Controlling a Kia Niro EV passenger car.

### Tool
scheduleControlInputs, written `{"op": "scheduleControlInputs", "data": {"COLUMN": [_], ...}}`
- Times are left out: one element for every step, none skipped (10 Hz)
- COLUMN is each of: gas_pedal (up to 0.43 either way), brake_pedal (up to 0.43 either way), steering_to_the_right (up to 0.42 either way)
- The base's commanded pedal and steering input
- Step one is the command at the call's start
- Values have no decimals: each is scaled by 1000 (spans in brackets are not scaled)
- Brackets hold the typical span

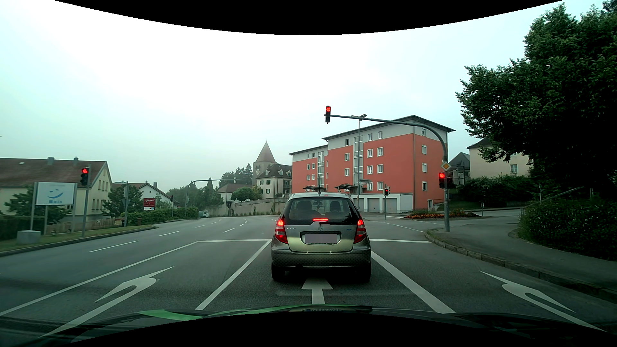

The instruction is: Follow the waypoints while adhering to traffic rules and regulations

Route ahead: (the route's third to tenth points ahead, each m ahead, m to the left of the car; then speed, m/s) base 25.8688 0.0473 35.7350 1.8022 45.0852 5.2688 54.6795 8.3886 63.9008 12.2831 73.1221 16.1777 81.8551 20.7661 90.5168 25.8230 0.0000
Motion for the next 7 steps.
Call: {"op": "scheduleControlInputs", "data": {"gas_pedal": [0, 0, 0, 0, 0, 0, 0], "brake_pedal": [256, 256, 256, 256, 256, 256, 256], "steering_to_the_right": [5, 5, 5, 5, 5, 4, 5]}}
